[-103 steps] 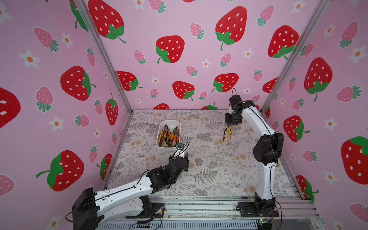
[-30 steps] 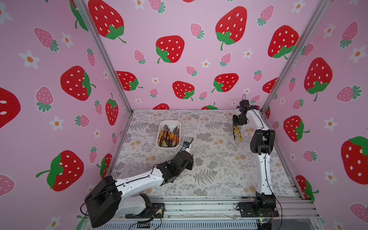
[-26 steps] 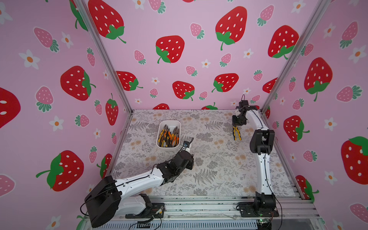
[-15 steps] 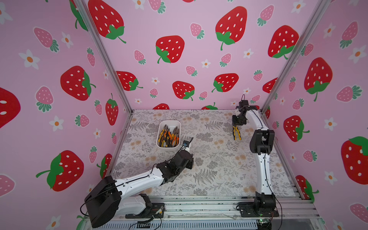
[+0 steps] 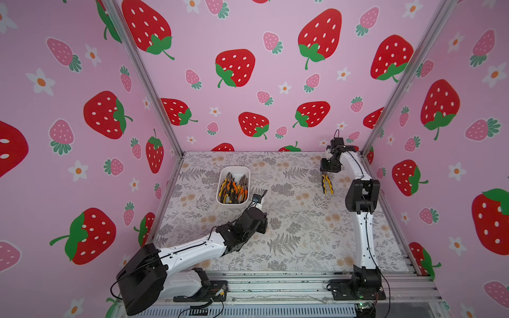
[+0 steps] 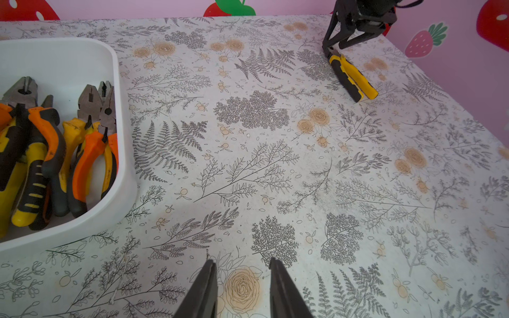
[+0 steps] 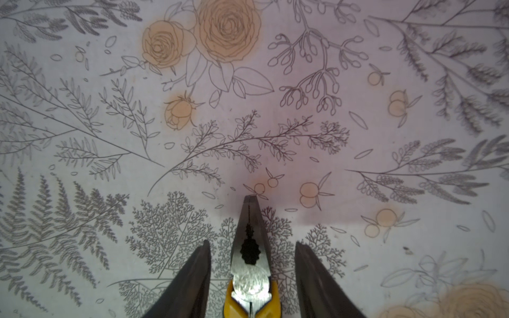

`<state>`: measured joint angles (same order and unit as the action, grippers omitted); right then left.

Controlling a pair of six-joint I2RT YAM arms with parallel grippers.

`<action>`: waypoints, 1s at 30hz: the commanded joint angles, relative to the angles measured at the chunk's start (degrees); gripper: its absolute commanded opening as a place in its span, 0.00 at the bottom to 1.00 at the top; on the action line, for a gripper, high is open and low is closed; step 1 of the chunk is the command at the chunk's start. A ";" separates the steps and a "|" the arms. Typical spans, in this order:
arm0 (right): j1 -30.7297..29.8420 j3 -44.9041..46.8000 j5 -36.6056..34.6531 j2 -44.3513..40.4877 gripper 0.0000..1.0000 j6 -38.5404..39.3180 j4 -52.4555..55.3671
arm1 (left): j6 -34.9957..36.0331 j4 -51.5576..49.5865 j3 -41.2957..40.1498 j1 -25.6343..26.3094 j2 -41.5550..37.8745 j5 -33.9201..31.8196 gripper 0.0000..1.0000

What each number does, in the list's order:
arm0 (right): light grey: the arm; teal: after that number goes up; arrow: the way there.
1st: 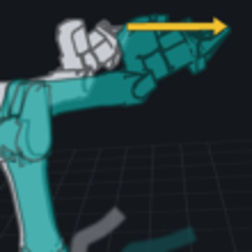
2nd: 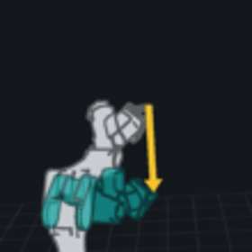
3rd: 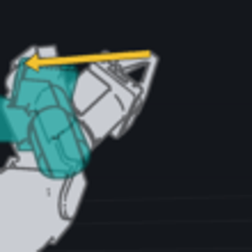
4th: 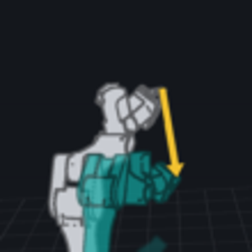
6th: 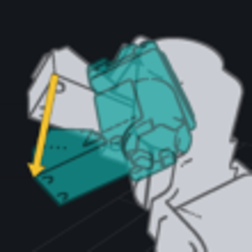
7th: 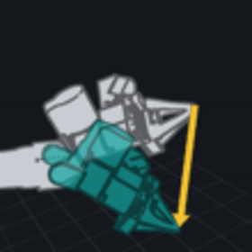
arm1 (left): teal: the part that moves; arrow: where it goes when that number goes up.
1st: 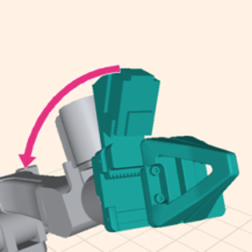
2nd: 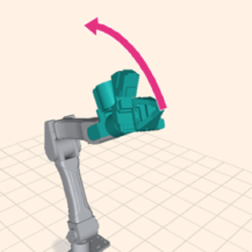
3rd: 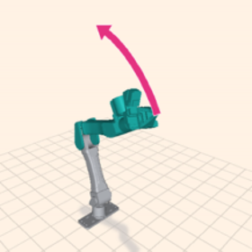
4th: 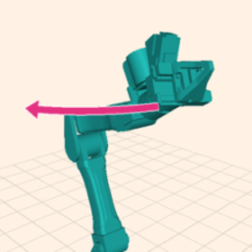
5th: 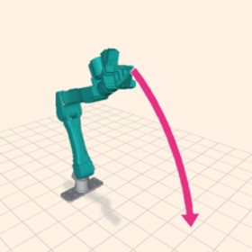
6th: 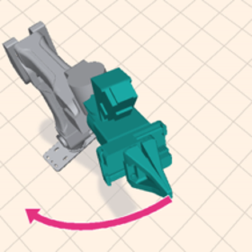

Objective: Take the pliers out of the storage box
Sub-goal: Place the pliers at the center of the board, then pick up the pliers from the storage box.

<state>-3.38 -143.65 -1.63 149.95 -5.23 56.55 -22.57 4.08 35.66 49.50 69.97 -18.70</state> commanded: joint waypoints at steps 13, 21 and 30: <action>-17.92 47.85 -6.38 -50.08 0.55 -12.92 -14.21 | 1.86 -29.47 25.26 -21.53 8.49 5.44 0.39; -26.74 65.62 -2.94 -65.85 0.53 -20.69 -18.64 | 2.99 -38.16 34.25 -27.37 17.55 6.80 0.38; -30.02 74.37 -3.71 -74.05 0.53 -24.32 -20.59 | 5.68 -41.34 37.98 -30.38 25.27 3.44 0.35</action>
<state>-33.47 -71.20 -5.21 77.30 -27.42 37.91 -18.57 -34.61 70.96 19.75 94.17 -13.50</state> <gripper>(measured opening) 0.530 0.351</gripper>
